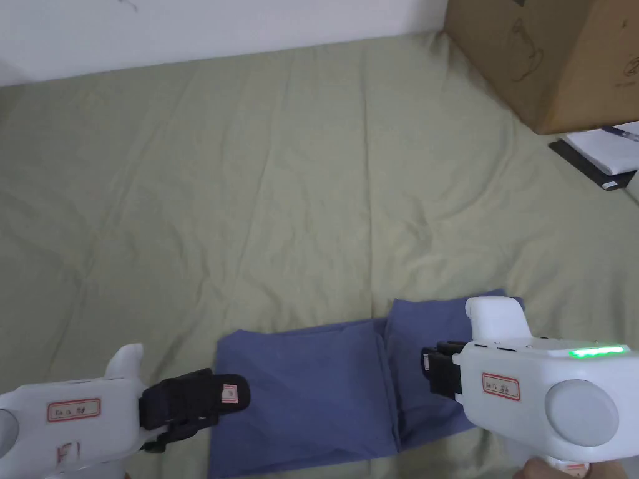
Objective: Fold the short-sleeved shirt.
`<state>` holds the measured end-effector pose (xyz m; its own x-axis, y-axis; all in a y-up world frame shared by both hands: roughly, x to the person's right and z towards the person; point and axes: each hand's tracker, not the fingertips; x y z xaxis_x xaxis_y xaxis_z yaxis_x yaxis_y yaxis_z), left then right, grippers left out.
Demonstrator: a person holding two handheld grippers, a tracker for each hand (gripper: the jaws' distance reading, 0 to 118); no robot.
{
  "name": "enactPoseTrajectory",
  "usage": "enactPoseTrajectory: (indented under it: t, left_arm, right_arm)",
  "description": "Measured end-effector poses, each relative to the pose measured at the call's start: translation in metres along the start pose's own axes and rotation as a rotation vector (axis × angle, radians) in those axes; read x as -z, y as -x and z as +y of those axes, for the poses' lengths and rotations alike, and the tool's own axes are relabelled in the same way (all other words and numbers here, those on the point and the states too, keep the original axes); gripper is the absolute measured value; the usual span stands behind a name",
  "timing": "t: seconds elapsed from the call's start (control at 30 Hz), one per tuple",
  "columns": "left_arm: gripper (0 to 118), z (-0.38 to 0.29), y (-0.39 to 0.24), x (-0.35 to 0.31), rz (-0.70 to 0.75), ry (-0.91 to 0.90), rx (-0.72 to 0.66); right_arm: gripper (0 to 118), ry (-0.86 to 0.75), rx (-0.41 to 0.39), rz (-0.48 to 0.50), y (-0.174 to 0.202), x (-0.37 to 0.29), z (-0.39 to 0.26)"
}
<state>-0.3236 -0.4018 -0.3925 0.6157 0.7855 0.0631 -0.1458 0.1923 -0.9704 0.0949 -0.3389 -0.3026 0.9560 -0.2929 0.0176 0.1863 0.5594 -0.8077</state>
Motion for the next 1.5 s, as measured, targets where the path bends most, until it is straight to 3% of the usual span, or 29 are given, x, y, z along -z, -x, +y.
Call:
enactPoseTrajectory:
  t: [0.17,0.3,0.4,0.43,0.47,0.5,0.53,0.57,0.6,0.63,0.73,0.83,0.97,1.23,1.4,1.5]
  left_arm:
    - [117,0.000,0.045,0.008,-0.065,-0.003,-0.158]
    - [117,0.006,0.046,0.031,-0.287,-0.026,-0.205]
    - [113,0.013,0.052,0.058,-0.374,0.010,-0.232]
    - [96,0.017,0.057,0.056,-0.380,0.012,-0.241]
    - [53,0.020,0.055,0.056,-0.360,0.005,-0.230]
    - [7,0.023,0.050,0.060,-0.206,0.012,-0.215]
    - [7,0.024,0.050,0.061,-0.019,0.051,-0.125]
    - [7,0.022,0.060,0.057,-0.056,0.063,-0.118]
    - [7,0.024,0.058,0.051,-0.214,0.038,-0.186]
    - [7,0.026,0.055,0.046,-0.209,0.034,-0.209]
    - [7,0.032,0.055,0.036,-0.104,0.045,-0.120]
    - [7,0.033,0.055,0.020,-0.091,0.052,-0.152]
    - [7,0.036,0.059,-0.032,0.017,0.004,-0.098]
    - [7,0.027,0.076,-0.126,0.260,-0.146,-0.236]
    - [7,0.017,0.016,-0.130,0.303,-0.192,-0.160]
    - [7,0.021,-0.026,-0.125,0.355,-0.177,-0.193]
  right_arm:
    - [0,0.016,-0.026,-0.004,0.014,0.006,0.004]
    - [0,0.037,-0.052,-0.012,0.023,0.011,0.008]
    - [0,0.056,-0.076,-0.012,0.029,0.016,0.008]
    - [0,0.062,-0.083,-0.007,0.031,0.017,0.008]
    - [0,0.066,-0.086,-0.004,0.033,0.017,0.008]
    - [0,0.068,-0.090,0.001,0.035,0.017,0.008]
    - [0,0.072,-0.094,0.006,0.036,0.017,0.008]
    - [0,0.077,-0.098,0.010,0.037,0.018,0.008]
    - [0,0.081,-0.102,0.013,0.037,0.018,0.008]
    - [0,0.084,-0.105,0.010,0.038,0.018,0.008]
    - [0,0.084,-0.110,0.007,0.039,0.019,0.009]
    - [0,0.078,-0.111,0.010,0.041,0.017,0.011]
    - [0,0.060,-0.106,0.021,0.040,0.012,0.012]
    - [0,0.039,-0.097,0.026,0.034,0.013,0.008]
    - [0,0.016,-0.080,0.037,0.029,0.013,0.010]
    - [0,0.008,-0.078,0.040,0.025,0.011,0.010]
